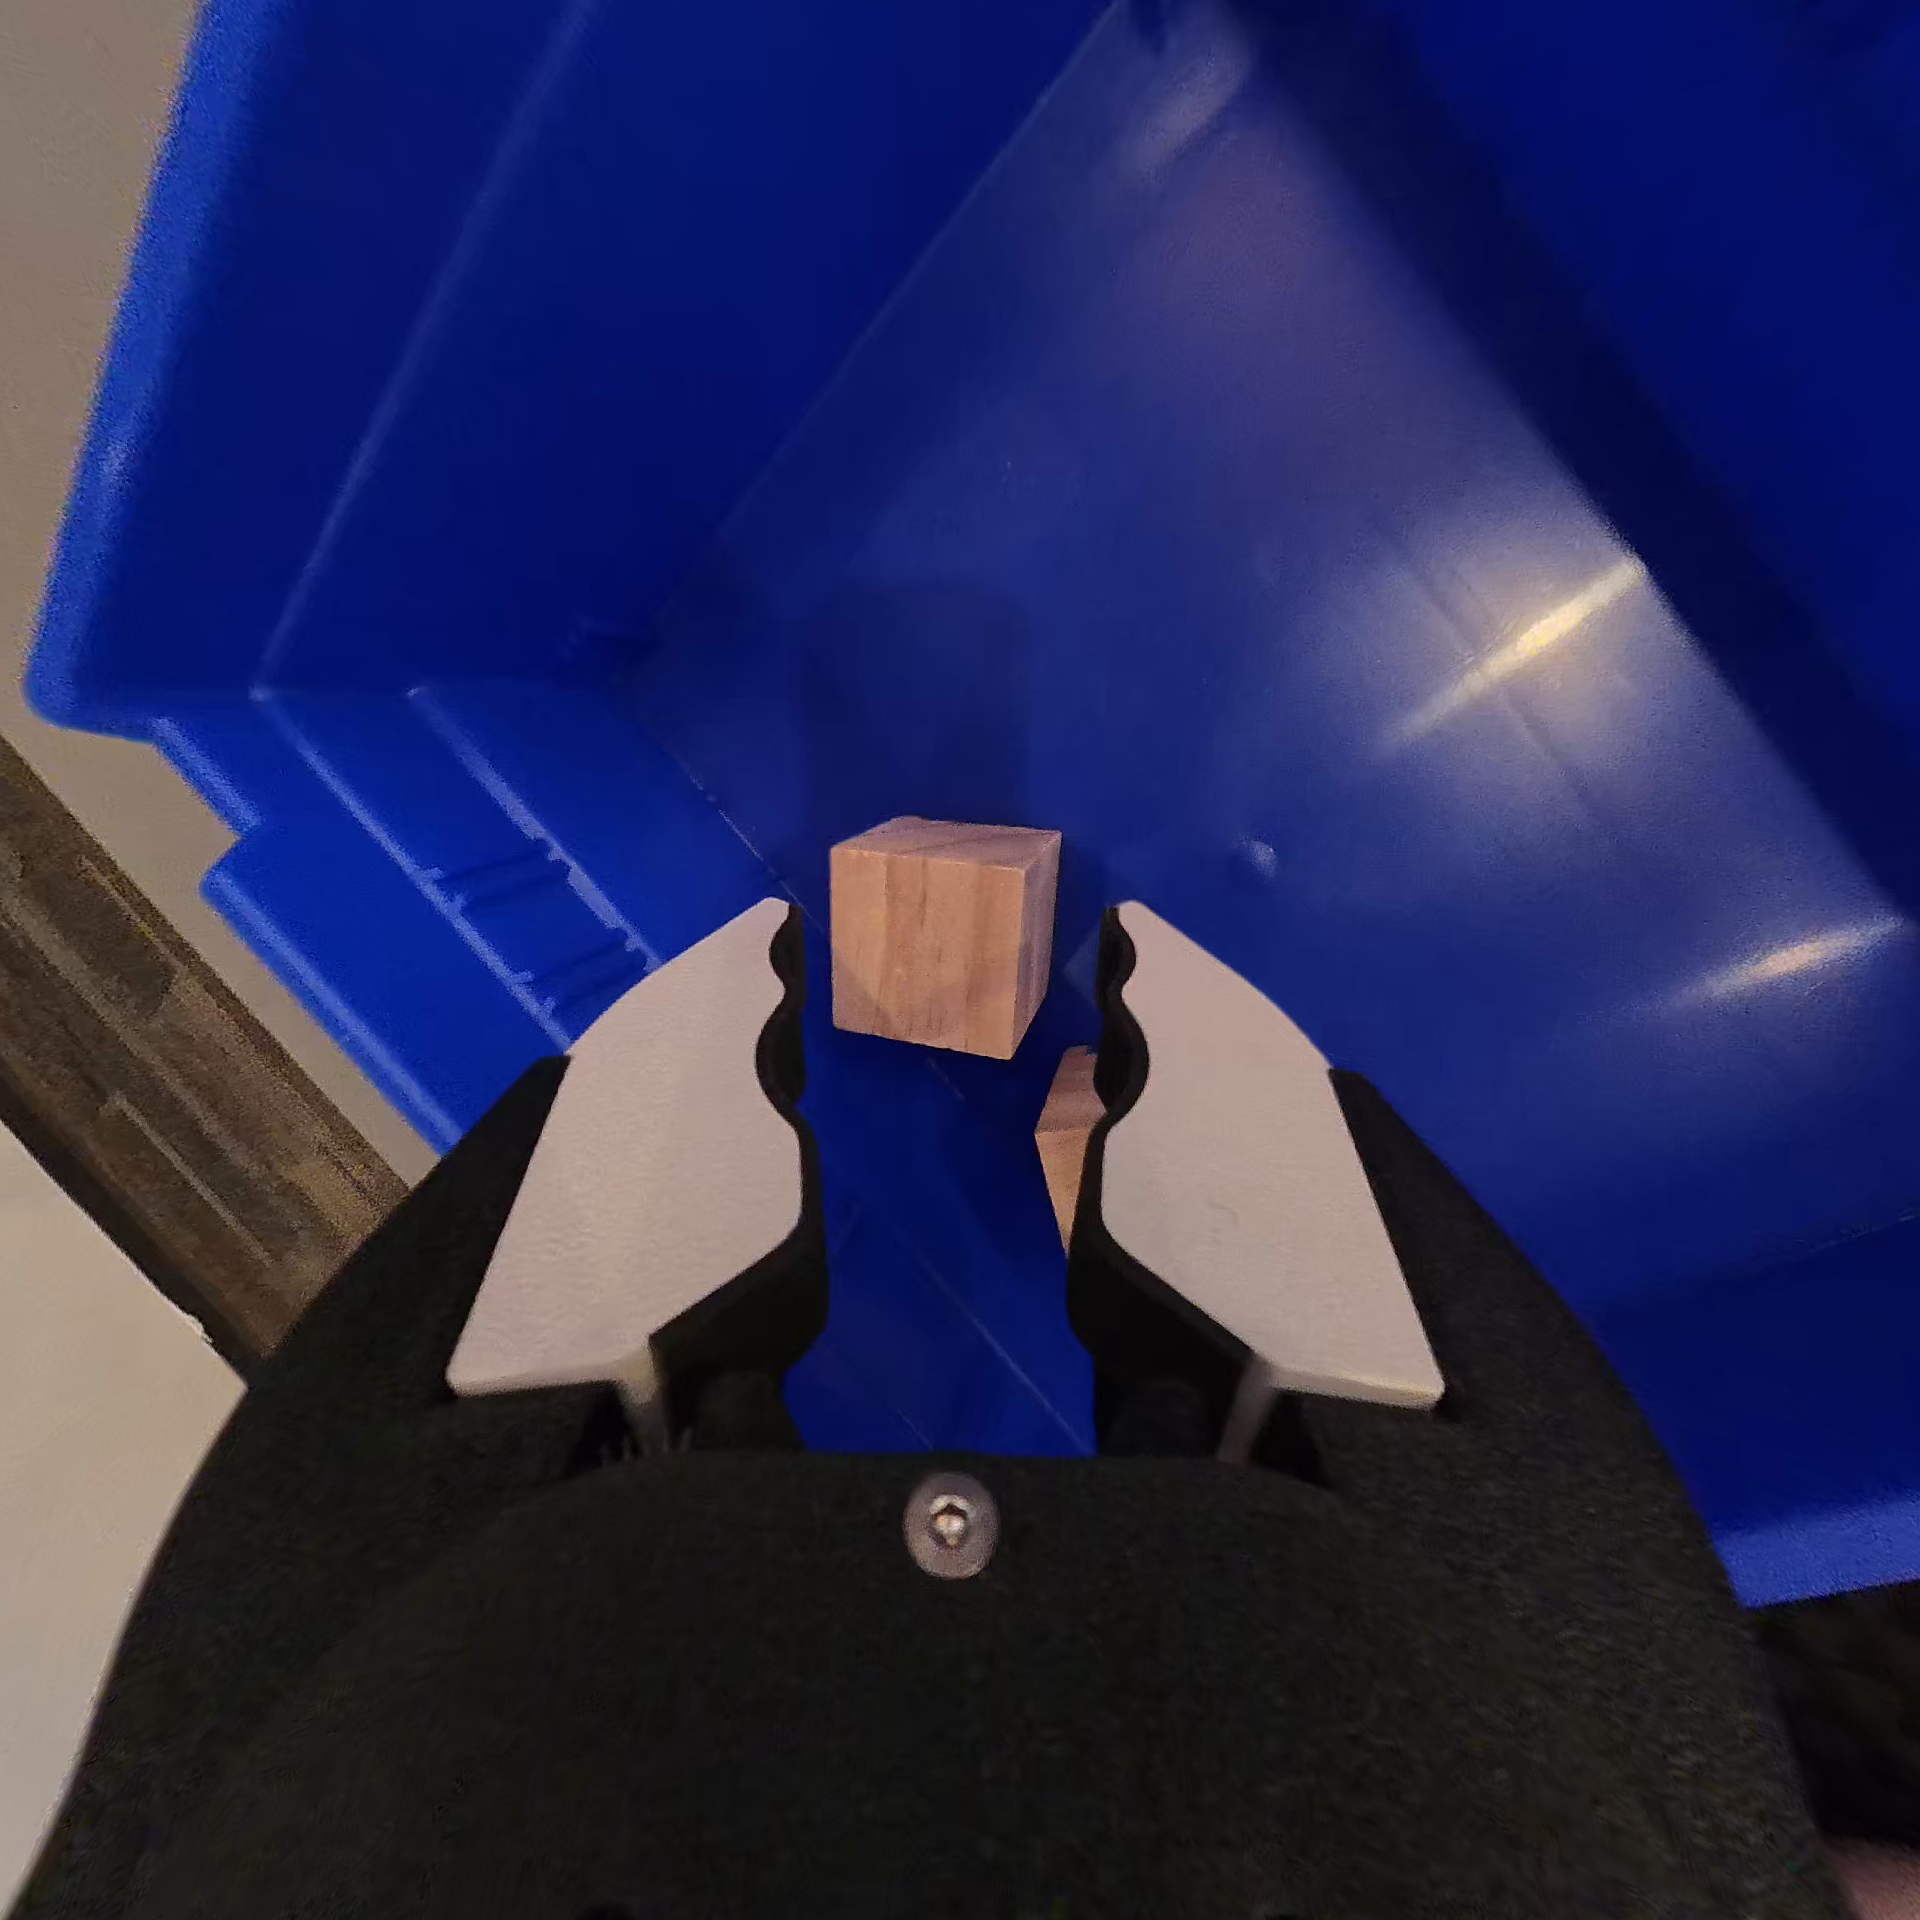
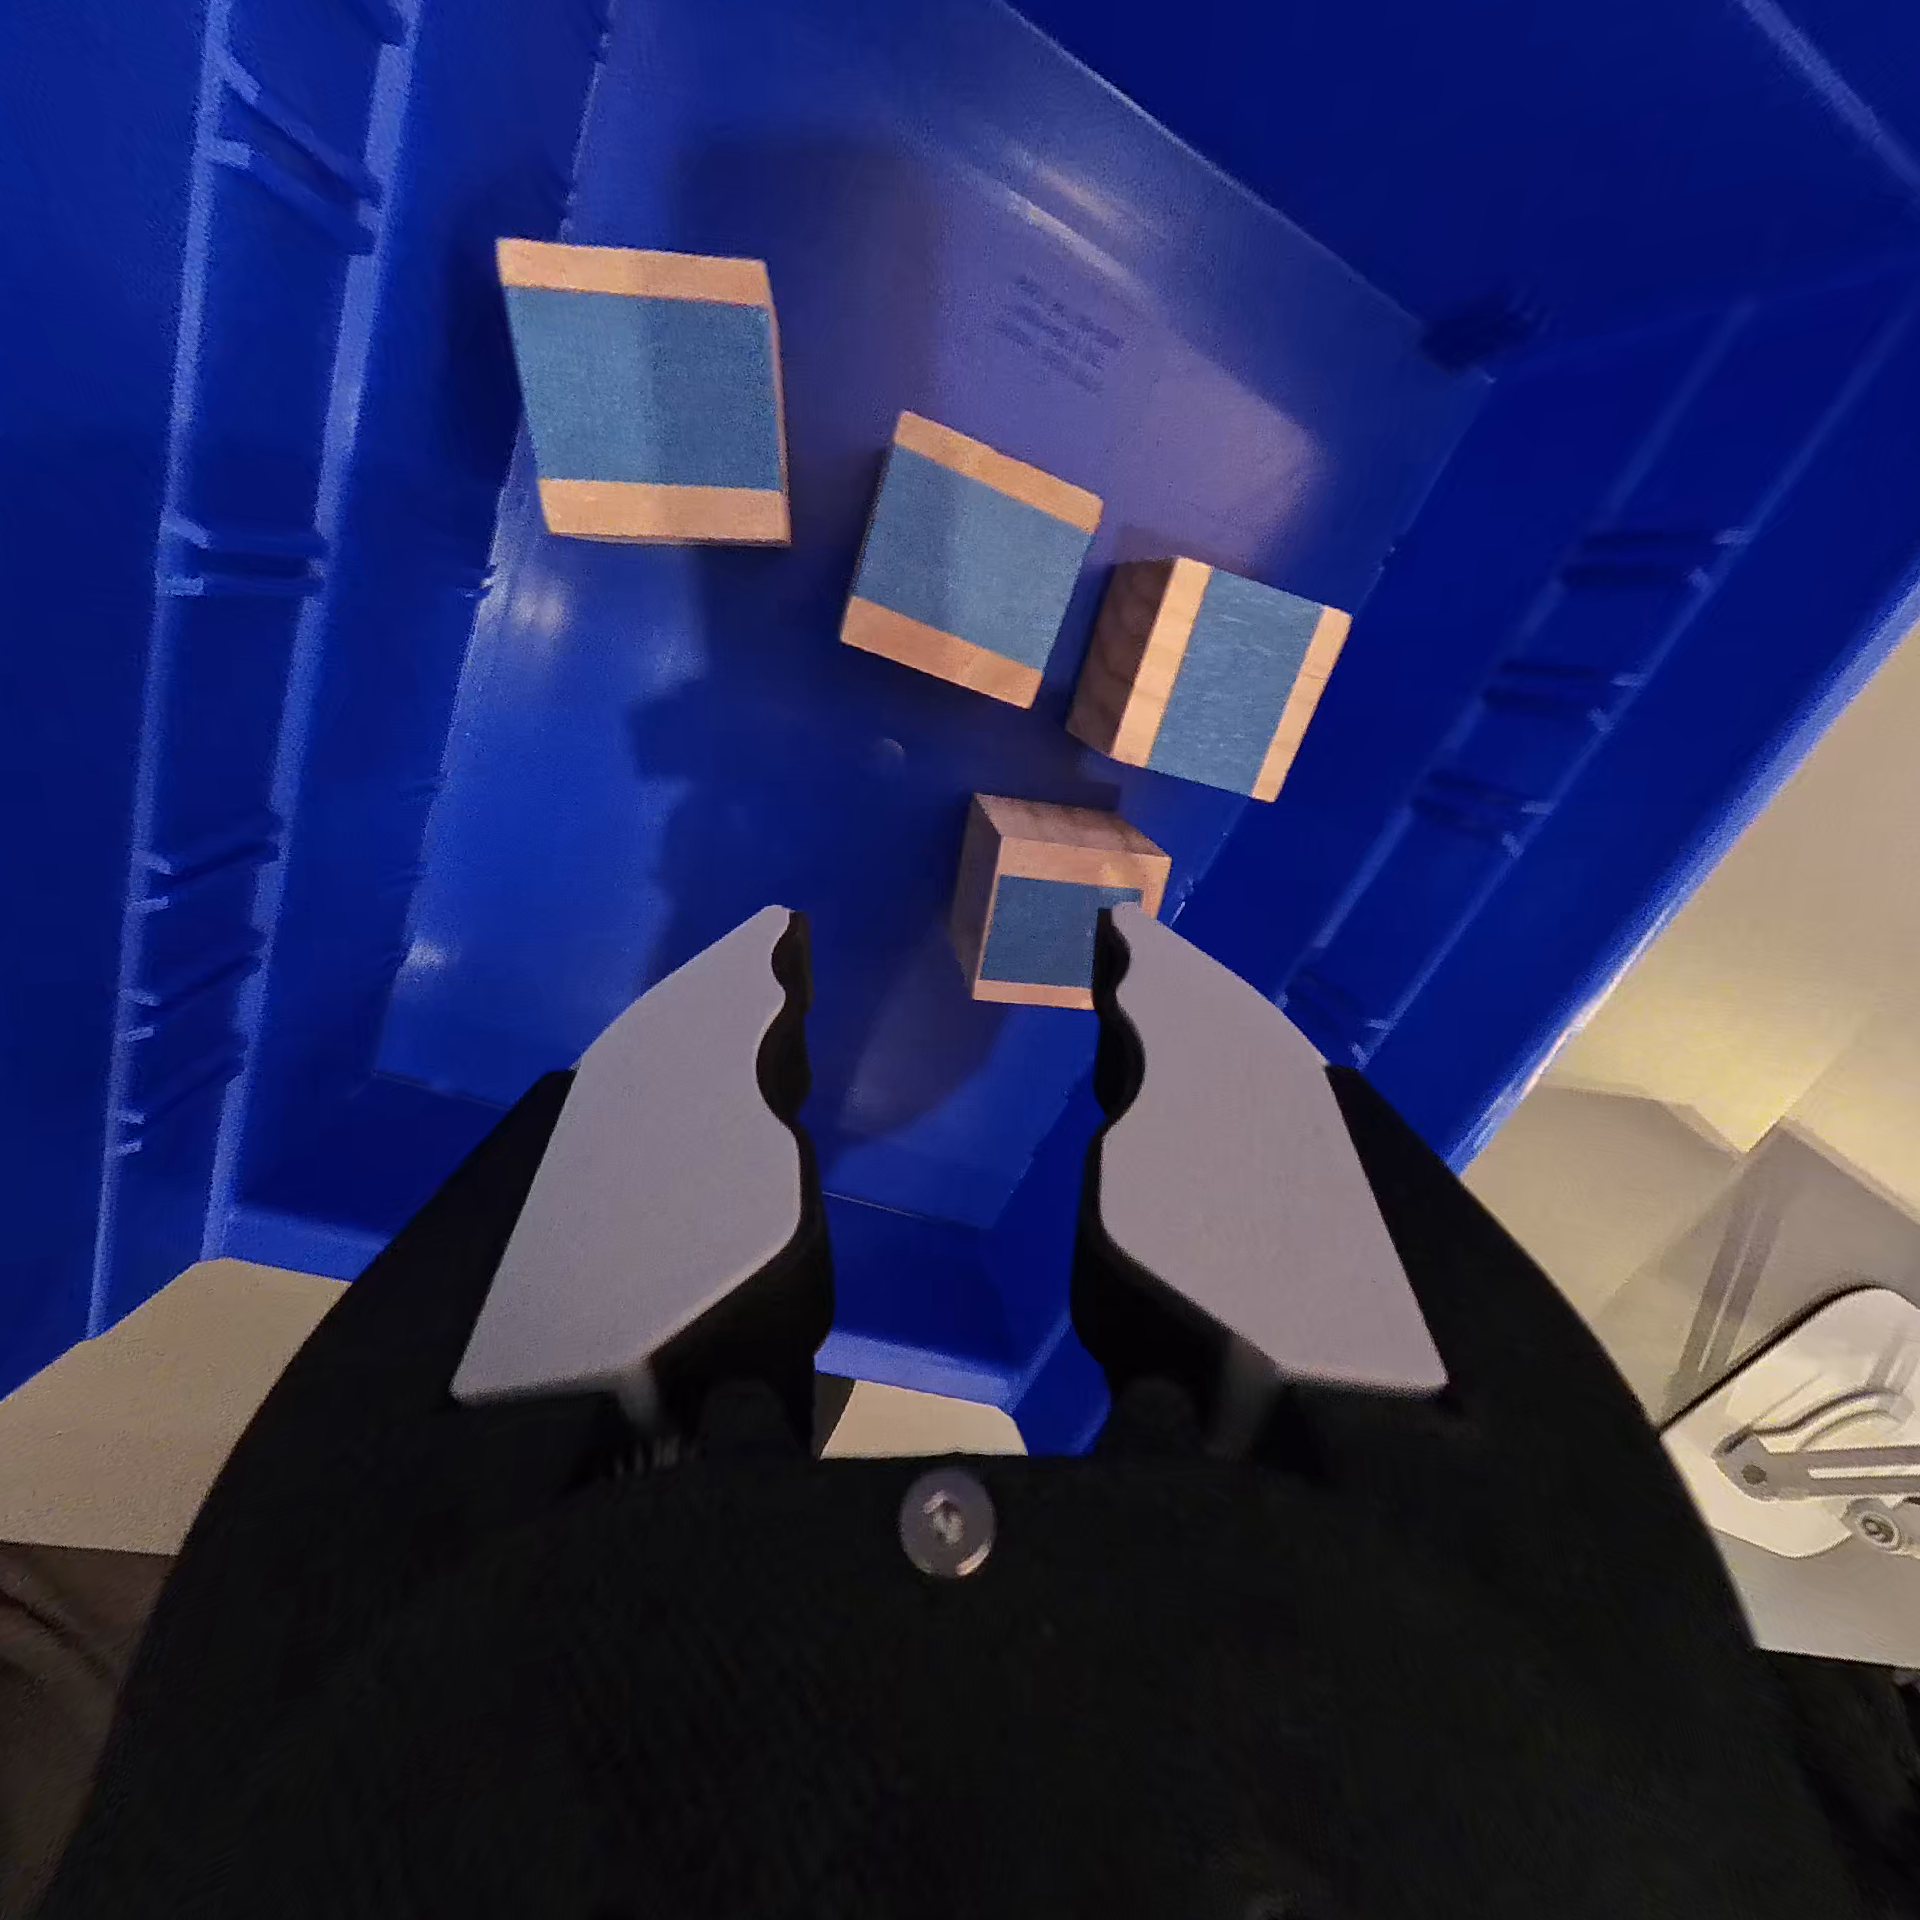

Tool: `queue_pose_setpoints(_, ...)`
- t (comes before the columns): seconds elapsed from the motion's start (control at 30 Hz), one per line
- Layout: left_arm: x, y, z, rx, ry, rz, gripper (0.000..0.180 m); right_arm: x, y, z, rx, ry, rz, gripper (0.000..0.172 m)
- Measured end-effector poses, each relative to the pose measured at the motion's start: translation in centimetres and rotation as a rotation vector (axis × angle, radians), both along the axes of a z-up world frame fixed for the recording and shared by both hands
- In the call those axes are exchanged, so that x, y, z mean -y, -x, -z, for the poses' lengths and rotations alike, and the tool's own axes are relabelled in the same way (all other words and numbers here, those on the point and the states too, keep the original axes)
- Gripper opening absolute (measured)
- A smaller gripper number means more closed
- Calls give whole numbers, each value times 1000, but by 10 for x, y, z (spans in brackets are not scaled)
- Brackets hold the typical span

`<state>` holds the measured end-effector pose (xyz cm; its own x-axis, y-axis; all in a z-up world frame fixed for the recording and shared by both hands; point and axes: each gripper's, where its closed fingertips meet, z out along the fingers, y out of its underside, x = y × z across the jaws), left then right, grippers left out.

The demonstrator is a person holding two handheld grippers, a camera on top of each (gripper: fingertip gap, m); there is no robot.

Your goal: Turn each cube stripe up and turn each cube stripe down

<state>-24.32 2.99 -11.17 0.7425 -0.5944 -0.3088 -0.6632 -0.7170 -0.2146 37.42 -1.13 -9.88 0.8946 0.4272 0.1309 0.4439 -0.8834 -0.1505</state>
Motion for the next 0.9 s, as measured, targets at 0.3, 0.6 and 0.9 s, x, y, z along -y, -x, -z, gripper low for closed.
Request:
queue_pose_setpoints(0.3,-1,3,19,22,75,-20,56,2,10,4,26,22,-44,55)
queue_pose_setpoints(0.6,-4,9,22,-26,87,-58,45,5,16,6,46,41,-74,54)
queue_pose_setpoints(0.9,-19,-8,-24,56,-96,-44,44,-3,12,-17,57,-71,-25,54)
